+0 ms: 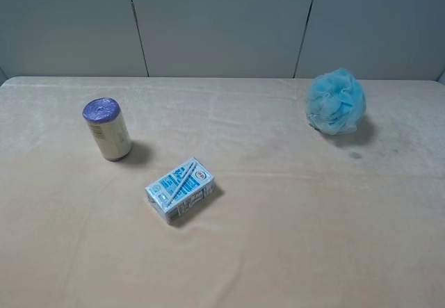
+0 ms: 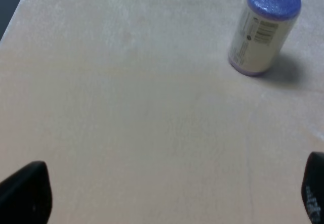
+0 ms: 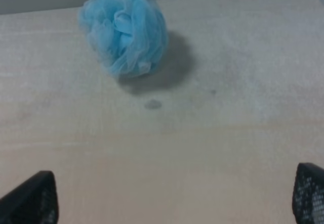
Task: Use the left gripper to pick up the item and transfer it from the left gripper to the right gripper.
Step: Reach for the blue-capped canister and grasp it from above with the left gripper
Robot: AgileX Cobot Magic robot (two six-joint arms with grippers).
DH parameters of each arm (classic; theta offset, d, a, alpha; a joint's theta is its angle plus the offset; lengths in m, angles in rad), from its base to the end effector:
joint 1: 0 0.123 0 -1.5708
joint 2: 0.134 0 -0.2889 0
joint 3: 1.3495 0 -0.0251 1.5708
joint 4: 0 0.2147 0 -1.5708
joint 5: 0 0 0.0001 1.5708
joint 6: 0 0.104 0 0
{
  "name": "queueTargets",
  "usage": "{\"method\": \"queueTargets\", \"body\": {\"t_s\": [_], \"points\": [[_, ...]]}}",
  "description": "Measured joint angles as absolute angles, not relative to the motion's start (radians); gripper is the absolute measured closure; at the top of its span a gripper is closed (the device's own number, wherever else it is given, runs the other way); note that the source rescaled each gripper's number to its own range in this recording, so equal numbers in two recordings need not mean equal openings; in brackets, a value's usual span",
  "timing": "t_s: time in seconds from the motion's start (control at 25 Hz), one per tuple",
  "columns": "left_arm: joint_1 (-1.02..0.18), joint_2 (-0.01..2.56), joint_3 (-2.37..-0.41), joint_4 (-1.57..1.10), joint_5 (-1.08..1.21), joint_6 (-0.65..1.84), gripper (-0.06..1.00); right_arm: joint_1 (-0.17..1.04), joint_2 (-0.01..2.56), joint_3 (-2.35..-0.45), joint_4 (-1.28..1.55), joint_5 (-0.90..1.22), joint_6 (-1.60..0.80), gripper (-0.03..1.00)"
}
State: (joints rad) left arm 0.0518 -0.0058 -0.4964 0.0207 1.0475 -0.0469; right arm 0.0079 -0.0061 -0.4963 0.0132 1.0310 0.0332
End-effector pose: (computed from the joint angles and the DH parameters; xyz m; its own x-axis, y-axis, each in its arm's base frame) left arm -0.0289 0.0004 0.2541 -0.4387 -0.0593 -0.8967 -0.0839 0.9962 -0.0249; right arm -0.0281 0.0010 0.2556 -0.4275 0.0366 -0.9033 -0.0010 0.9992 0.0410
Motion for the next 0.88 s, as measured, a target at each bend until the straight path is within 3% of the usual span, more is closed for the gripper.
{"method": "queueTargets", "body": {"t_s": [0.88], "points": [[0.052, -0.006, -0.496, 0.021, 1.049, -0.047, -0.03, 0.008, -0.006, -0.496, 0.013, 1.024, 0.033, -0.03]]}}
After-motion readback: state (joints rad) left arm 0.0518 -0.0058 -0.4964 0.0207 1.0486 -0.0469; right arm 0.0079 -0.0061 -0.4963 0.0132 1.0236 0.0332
